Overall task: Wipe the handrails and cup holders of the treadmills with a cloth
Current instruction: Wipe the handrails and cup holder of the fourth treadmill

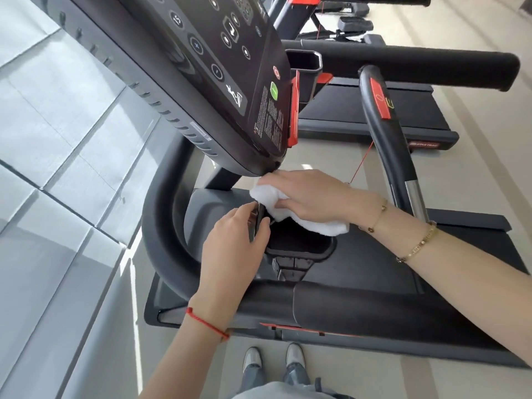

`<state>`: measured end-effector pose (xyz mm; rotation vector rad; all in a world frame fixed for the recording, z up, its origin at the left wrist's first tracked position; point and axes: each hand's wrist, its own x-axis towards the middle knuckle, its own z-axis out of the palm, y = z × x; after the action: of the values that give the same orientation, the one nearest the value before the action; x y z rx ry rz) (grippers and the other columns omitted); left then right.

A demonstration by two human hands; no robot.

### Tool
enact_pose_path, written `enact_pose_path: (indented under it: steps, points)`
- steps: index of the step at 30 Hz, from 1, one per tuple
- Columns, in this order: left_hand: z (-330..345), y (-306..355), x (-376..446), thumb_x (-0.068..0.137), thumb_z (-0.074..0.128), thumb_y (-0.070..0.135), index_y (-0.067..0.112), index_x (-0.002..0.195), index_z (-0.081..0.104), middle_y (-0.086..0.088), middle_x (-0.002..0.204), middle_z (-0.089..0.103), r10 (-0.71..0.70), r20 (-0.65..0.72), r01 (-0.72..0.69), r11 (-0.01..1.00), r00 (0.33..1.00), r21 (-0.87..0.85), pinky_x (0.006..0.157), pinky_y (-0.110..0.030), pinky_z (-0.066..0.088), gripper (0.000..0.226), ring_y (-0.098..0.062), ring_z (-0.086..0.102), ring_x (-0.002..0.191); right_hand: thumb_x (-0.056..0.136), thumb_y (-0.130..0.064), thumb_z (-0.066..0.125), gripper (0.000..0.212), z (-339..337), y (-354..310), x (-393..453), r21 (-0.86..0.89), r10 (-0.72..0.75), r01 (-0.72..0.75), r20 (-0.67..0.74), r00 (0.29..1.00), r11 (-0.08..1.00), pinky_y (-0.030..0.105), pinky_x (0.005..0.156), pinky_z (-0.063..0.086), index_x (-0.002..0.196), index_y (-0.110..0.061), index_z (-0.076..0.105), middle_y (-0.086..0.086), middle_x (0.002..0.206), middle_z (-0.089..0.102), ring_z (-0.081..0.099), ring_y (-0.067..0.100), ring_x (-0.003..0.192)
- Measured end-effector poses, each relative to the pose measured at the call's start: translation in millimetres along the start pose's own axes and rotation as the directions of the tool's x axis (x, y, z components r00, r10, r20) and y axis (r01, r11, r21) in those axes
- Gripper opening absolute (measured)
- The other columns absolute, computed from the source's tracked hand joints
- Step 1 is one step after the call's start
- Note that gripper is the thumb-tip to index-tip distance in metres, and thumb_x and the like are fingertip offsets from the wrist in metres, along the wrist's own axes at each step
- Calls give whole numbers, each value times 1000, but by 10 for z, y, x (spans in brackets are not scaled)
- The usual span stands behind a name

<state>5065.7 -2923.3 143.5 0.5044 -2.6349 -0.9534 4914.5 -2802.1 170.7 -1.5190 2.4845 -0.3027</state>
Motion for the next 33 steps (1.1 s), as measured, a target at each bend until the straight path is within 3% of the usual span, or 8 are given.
enact_pose_path:
  steps: [3,10,16,21,24,26,28,33]
  points:
    - [-7,12,-41,95,56,37,21,129,61,7,111,68,-31,-2,31,1000,1000,-3,86,-34,52,37,-12,62,104,99,-34,47,39,2,58,-28,11,0,1,-20,1000,1000,39,85,43,136,-36,36,-13,131,53,56,20,106]
    - [-17,-23,-23,94,56,40,24,133,58,10,111,67,-43,20,43,999,999,-24,91,-29,50,42,-6,61,103,95,-44,51,43,111,292,-499,334,311,-274,-65,948,902,23,56,35,133,-29,38,-13,73,52,52,6,68]
    - [-48,-101,-18,96,53,34,24,134,57,9,112,67,38,57,-35,998,998,-57,93,-25,48,39,-4,61,101,94,-58,40,38,75,69,-961,582,383,-228,-158,910,781,9,64,42,129,-46,38,-21,97,63,60,-7,86]
    - [-143,-196,-14,99,50,28,24,130,62,13,111,68,106,56,-99,989,993,-109,87,-2,40,33,0,63,96,91,-66,34,44,9,-265,-1242,426,196,-136,-98,976,894,-1,87,29,132,-50,32,-43,119,46,41,-18,111]
    - [-169,-215,-20,101,49,27,25,127,64,15,109,68,121,55,-113,984,991,-136,85,-1,39,30,2,63,94,96,-57,35,47,186,-482,-1030,151,94,-94,3,996,984,6,107,10,130,-25,44,-15,128,52,34,4,125]
    - [-167,-220,-45,101,48,29,24,126,64,15,108,67,117,63,-106,982,991,-156,85,-3,41,31,2,63,96,97,-54,37,38,237,-650,-831,70,103,-103,1,995,992,26,95,34,106,-19,49,-10,94,58,50,14,96]
    - [-165,-223,-74,101,47,29,26,126,64,17,107,66,108,68,-95,980,992,-176,85,-9,45,30,1,63,98,96,-56,38,35,233,-741,-743,80,130,-130,9,991,988,33,69,37,90,-21,40,-13,74,46,48,13,72]
    - [-192,-221,-107,102,42,35,30,125,63,17,111,66,99,73,-86,984,992,-158,87,-26,51,31,-3,63,96,96,-51,41,37,75,-483,-1084,-6,80,-80,38,996,997,25,76,32,103,-16,52,-7,94,52,46,12,92]
